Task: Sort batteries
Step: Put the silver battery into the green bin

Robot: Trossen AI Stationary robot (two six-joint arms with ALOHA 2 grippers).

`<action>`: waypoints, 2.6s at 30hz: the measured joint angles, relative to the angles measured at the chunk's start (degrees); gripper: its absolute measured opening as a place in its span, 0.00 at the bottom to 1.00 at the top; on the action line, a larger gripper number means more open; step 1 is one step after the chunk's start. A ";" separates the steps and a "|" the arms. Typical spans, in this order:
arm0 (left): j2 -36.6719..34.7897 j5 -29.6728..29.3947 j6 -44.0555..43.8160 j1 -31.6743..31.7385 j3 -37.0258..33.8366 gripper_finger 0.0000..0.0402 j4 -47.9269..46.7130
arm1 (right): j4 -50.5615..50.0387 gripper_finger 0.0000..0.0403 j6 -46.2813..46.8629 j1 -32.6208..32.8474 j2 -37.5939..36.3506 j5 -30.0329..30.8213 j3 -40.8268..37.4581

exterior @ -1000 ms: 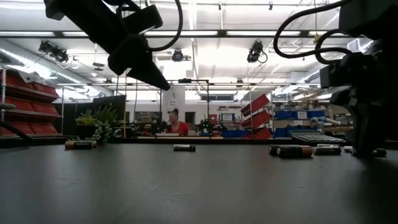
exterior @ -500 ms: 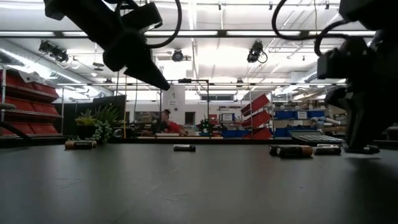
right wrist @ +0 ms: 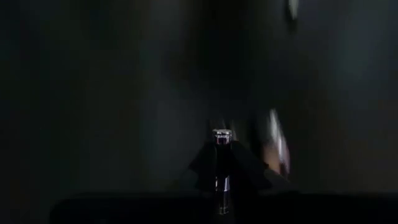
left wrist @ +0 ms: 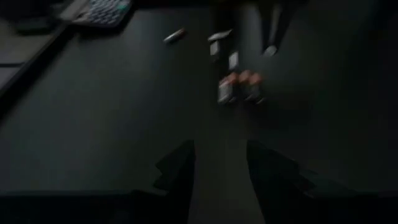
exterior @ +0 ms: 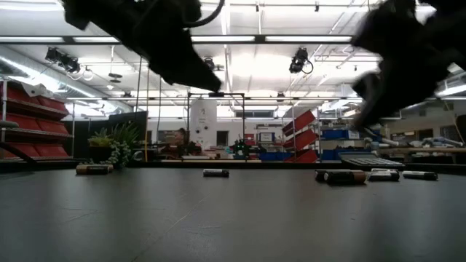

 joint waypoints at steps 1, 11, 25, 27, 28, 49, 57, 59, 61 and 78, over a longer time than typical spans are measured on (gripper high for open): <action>1.45 1.61 -0.11 0.00 0.00 0.39 3.11 | 3.72 0.06 -2.04 -0.12 0.00 1.54 0.00; 14.17 6.01 4.15 -0.61 0.02 0.39 31.97 | 39.89 0.07 -19.26 -2.79 6.31 5.22 0.13; 16.96 2.36 3.85 -0.63 0.02 0.38 41.76 | 60.83 0.07 -23.87 -4.61 16.78 3.50 0.11; 16.96 1.82 3.87 -0.65 0.02 0.32 41.33 | 60.67 0.07 -23.89 -4.66 16.85 3.56 0.11; 16.97 1.66 3.85 -0.66 0.02 0.27 41.18 | 60.66 0.07 -23.89 -4.68 16.85 3.77 0.11; -1.96 -5.84 -10.63 -7.49 -0.04 0.09 -6.70 | 45.80 0.33 -20.59 -4.73 11.89 3.10 0.13; -10.88 6.35 -45.30 -23.39 -0.07 0.09 -37.72 | 42.84 0.36 -23.65 -11.50 10.79 5.19 0.13; -11.27 8.10 -52.00 -28.23 -0.07 0.09 -37.67 | 43.03 0.35 -23.60 -13.98 11.06 5.18 0.14; -11.29 7.91 -57.63 -32.42 -0.07 0.09 -37.03 | 43.22 0.35 -23.43 -16.21 11.06 4.40 0.11; -10.68 3.34 -100.75 -53.84 -0.07 0.12 -39.74 | 46.02 0.35 -23.65 -20.99 11.08 -1.27 0.12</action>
